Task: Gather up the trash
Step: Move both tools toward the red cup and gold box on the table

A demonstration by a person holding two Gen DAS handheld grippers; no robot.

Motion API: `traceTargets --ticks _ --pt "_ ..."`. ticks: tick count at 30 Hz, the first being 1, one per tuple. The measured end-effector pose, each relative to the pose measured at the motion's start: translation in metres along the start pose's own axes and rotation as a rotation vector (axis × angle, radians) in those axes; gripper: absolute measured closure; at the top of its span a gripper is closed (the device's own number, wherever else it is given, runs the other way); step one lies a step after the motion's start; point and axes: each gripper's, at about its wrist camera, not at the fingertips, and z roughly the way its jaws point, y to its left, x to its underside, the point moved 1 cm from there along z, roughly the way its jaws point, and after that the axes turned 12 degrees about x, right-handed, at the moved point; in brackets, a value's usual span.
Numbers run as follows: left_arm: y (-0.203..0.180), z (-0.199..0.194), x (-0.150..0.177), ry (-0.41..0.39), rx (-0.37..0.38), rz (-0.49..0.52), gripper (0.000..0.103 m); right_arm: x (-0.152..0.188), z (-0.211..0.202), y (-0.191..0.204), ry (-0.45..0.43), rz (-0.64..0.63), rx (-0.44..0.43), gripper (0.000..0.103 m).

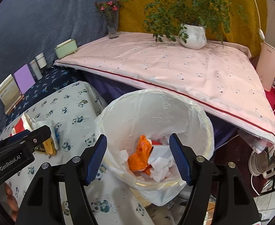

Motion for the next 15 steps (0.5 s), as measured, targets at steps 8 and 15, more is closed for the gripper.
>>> traceTargets --ticks 8,15 --pt "0.05 -0.019 0.011 -0.008 -0.064 -0.069 0.031 0.004 -0.011 0.042 -0.005 -0.062 -0.049 0.036" --pt "0.093 -0.036 0.023 -0.021 -0.117 -0.119 0.024 0.009 -0.021 0.08 -0.006 -0.122 -0.094 0.036"
